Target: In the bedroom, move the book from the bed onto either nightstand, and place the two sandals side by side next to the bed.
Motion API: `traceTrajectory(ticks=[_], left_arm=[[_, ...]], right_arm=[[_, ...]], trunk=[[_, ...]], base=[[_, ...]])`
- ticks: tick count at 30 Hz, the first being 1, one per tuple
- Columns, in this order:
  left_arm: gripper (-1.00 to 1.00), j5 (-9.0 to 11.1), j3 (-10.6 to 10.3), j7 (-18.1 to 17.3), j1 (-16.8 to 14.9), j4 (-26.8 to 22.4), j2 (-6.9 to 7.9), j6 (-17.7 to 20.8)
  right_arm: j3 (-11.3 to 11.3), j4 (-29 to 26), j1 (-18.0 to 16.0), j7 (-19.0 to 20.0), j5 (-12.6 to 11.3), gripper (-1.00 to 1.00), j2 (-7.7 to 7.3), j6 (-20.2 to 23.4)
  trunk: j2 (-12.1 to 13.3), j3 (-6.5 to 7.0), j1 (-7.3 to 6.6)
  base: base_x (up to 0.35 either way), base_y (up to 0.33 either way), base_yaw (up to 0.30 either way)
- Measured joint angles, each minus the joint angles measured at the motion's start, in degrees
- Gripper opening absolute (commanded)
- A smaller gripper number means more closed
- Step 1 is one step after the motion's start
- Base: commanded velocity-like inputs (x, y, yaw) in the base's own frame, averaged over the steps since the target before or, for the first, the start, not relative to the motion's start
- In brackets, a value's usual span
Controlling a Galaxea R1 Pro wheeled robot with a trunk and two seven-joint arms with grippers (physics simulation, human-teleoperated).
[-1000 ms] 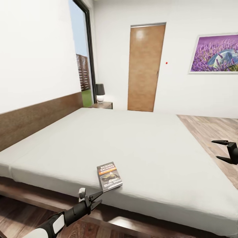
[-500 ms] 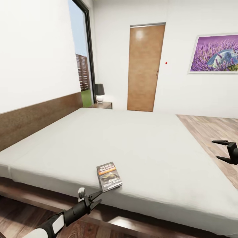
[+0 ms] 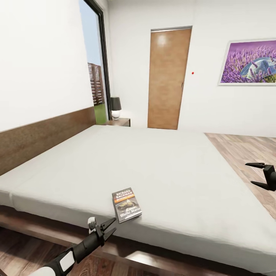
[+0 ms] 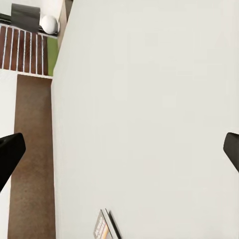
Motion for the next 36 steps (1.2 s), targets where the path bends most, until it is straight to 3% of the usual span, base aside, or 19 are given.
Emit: traceTrajectory(ticks=[36], left_arm=[[1.0, -0.02, 0.54, 1.13, 0.01, 0.83, -0.34, -0.54]], right_arm=[[0.1, 0.0, 0.0, 0.0, 0.0, 1.0, 0.0, 0.0]], trunk=[[0.0, 0.0, 0.0]], base=[[0.0, 0.0, 0.0]])
